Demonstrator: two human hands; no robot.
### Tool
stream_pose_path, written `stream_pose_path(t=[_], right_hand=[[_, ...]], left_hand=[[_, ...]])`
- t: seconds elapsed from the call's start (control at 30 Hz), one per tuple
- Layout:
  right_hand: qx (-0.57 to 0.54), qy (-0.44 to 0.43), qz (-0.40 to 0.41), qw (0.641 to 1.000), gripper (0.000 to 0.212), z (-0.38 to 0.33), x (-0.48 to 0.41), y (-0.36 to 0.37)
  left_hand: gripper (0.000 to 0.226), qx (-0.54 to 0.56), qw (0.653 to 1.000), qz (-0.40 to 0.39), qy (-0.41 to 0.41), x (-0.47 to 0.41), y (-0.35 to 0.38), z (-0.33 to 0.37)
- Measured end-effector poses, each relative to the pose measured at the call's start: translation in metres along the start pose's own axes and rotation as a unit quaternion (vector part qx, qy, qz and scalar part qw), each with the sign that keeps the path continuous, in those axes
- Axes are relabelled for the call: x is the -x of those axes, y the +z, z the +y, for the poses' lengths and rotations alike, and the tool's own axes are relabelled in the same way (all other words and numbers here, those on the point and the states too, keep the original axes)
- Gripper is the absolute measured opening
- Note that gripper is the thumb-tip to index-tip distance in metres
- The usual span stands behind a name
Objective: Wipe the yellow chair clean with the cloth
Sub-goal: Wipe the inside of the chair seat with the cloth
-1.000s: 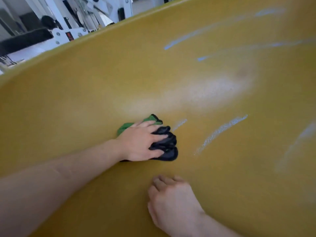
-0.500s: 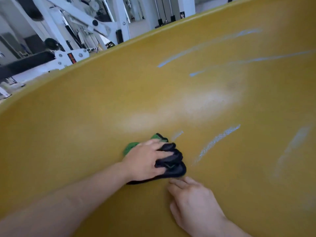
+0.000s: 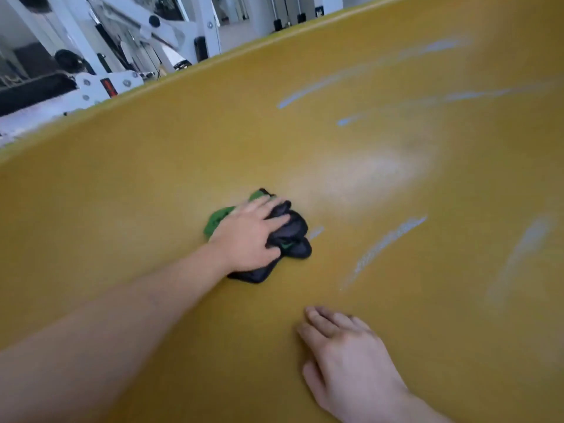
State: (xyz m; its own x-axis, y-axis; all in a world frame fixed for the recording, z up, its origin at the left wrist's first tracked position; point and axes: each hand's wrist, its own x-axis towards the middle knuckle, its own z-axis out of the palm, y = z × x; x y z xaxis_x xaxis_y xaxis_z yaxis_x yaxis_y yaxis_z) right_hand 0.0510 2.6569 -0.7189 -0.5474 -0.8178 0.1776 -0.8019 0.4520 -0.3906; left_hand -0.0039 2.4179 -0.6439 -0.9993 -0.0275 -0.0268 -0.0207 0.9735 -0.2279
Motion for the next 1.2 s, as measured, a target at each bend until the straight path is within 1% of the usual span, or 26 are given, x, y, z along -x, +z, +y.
stream_pose_path(t=[0.07,0.1,0.17,0.2,0.27,0.3,0.33,0.37,0.43,0.47,0.5,0.53,0.57,0.6,0.67,0.7,0.77,0.83,0.87,0.93,0.97,1.0,1.07,1.1,1.13,1.2], right_hand=[[0.02,-0.008,-0.01,1.0,0.042,-0.001,0.004,-0.003],[0.03,-0.01,-0.018,0.999,0.041,-0.003,0.005,-0.005],[0.053,-0.019,-0.041,0.998,0.039,-0.005,0.008,-0.009],[0.077,-0.032,-0.048,0.995,0.037,-0.006,0.009,-0.012],[0.124,-0.075,-0.123,0.982,0.024,-0.003,0.018,-0.027],[0.137,-0.104,-0.169,0.971,0.017,0.0,0.024,-0.038],[0.15,-0.133,-0.194,0.96,0.016,0.004,0.031,-0.051],[0.145,-0.134,-0.198,0.96,0.019,0.01,0.037,-0.063],[0.118,-0.082,-0.183,0.972,0.03,0.025,0.046,-0.086],[0.111,-0.06,-0.175,0.976,0.032,0.032,0.048,-0.093],[0.107,-0.051,-0.17,0.978,0.033,0.035,0.05,-0.097],[0.102,-0.053,-0.16,0.98,0.032,0.033,0.05,-0.096],[0.105,-0.062,-0.159,0.98,0.03,0.027,0.051,-0.094],[0.116,-0.069,-0.174,0.976,0.027,0.019,0.05,-0.092],[0.139,-0.078,-0.2,0.967,0.029,0.006,0.045,-0.086],[0.132,-0.068,-0.192,0.97,0.026,0.004,0.041,-0.085],[0.105,-0.002,-0.151,0.983,0.016,0.013,0.03,-0.084],[0.054,0.061,-0.104,0.991,0.02,0.027,0.023,-0.084],[0.028,0.068,-0.087,0.993,0.024,0.031,0.021,-0.084],[-0.024,0.044,-0.074,0.996,0.034,0.031,0.026,-0.082],[-0.037,0.023,-0.081,0.996,0.037,0.028,0.031,-0.08],[-0.029,-0.002,-0.099,0.995,0.039,0.025,0.037,-0.076],[0.011,-0.034,-0.131,0.991,0.038,0.024,0.047,-0.07],[0.016,-0.022,-0.136,0.99,0.035,0.026,0.05,-0.07],[0.013,0.007,-0.126,0.992,0.032,0.029,0.049,-0.075],[0.0,0.071,-0.078,0.994,0.031,0.041,0.045,-0.093]], left_hand=[[0.066,0.057,0.994,-0.076,0.052,0.031,0.008,0.02],[0.063,0.061,0.99,-0.102,0.071,0.037,0.005,0.021],[0.057,-0.001,0.993,-0.098,0.07,0.027,-0.004,0.008],[0.056,-0.032,0.997,-0.07,0.032,0.017,-0.009,-0.002],[0.058,-0.024,0.996,-0.007,-0.089,0.003,-0.011,-0.007],[0.059,-0.007,0.995,0.008,-0.102,0.003,-0.005,0.004],[0.059,0.006,0.997,0.005,-0.076,0.011,0.003,0.021],[0.059,0.034,0.999,-0.008,-0.031,0.025,0.01,0.041],[0.058,0.092,0.99,-0.052,0.088,0.07,0.01,0.081],[0.058,0.098,0.983,-0.085,0.131,0.088,0.007,0.088],[0.059,0.081,0.98,-0.107,0.148,0.094,0.003,0.083],[0.06,0.04,0.983,-0.118,0.137,0.092,0.0,0.069],[0.061,-0.014,0.987,-0.132,0.085,0.082,-0.002,0.051],[0.061,-0.046,0.991,-0.127,-0.003,0.069,-0.003,0.032],[0.062,-0.06,0.984,-0.074,-0.149,0.052,-0.003,0.005],[0.062,-0.057,0.984,-0.055,-0.159,0.05,0.0,0.008],[0.062,-0.002,0.992,-0.067,-0.103,0.067,0.006,0.05],[0.065,0.067,0.995,-0.073,0.007,0.107,0.007,0.113],[0.067,0.1,0.99,-0.073,0.064,0.129,0.002,0.142],[0.064,0.099,0.983,-0.11,0.11,0.146,-0.009,0.156],[0.061,0.067,0.985,-0.122,0.102,0.138,-0.008,0.143],[0.06,0.026,0.988,-0.137,0.06,0.126,-0.007,0.124],[0.061,-0.044,0.981,-0.16,-0.099,0.098,-0.006,0.076],[0.061,-0.052,0.973,-0.148,-0.169,0.09,-0.006,0.062],[0.06,-0.045,0.97,-0.136,-0.196,0.087,-0.003,0.061],[0.055,-0.001,0.982,-0.13,-0.136,0.097,0.002,0.1]])
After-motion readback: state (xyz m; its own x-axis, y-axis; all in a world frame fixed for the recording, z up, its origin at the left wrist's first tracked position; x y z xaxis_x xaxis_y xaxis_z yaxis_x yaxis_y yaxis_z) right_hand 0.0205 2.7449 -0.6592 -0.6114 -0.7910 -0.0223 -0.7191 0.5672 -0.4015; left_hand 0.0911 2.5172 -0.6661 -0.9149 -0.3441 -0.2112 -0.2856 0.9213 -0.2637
